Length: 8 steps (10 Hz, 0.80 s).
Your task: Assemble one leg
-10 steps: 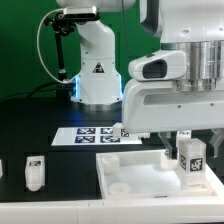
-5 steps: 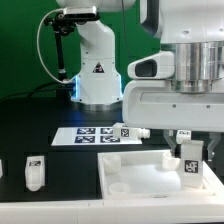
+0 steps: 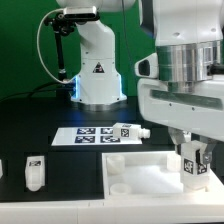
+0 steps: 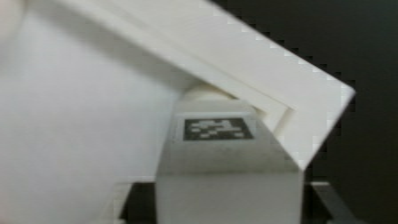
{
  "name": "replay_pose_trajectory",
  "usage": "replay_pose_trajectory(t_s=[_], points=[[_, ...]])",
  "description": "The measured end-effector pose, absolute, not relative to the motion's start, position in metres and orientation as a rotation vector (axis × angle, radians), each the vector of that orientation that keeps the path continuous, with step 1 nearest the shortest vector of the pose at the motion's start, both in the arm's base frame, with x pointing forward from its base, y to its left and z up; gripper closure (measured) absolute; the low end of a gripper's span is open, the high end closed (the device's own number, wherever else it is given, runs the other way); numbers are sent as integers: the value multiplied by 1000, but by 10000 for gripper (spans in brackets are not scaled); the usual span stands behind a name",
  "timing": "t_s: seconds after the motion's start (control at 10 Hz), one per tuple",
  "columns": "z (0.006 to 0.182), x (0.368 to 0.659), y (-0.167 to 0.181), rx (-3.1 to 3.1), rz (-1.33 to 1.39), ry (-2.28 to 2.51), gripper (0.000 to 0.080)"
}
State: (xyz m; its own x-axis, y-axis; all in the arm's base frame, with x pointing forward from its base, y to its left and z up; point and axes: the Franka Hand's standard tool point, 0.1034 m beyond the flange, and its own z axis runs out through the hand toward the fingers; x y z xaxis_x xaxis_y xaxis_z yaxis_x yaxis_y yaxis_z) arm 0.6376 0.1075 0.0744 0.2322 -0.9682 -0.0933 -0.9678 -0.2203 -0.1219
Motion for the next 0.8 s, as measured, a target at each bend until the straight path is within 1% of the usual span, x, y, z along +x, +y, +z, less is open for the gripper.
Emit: replay_pose_trajectory(t_s=[0.2,0.3,0.4,0.5,0.6,0.7,0.8], points=[[74,637,110,-2137,18,2077,514],[74,637,109,-2153,16,2061,440],[74,637,110,-2227,5,1983,440],[72,636,112,-2363,-20,1821,257],[73,635,118,-2526,-55,1612,257],[74,634,125,-2694,-75,1354,173],[73,632,128,-2756,-79,1228,157]])
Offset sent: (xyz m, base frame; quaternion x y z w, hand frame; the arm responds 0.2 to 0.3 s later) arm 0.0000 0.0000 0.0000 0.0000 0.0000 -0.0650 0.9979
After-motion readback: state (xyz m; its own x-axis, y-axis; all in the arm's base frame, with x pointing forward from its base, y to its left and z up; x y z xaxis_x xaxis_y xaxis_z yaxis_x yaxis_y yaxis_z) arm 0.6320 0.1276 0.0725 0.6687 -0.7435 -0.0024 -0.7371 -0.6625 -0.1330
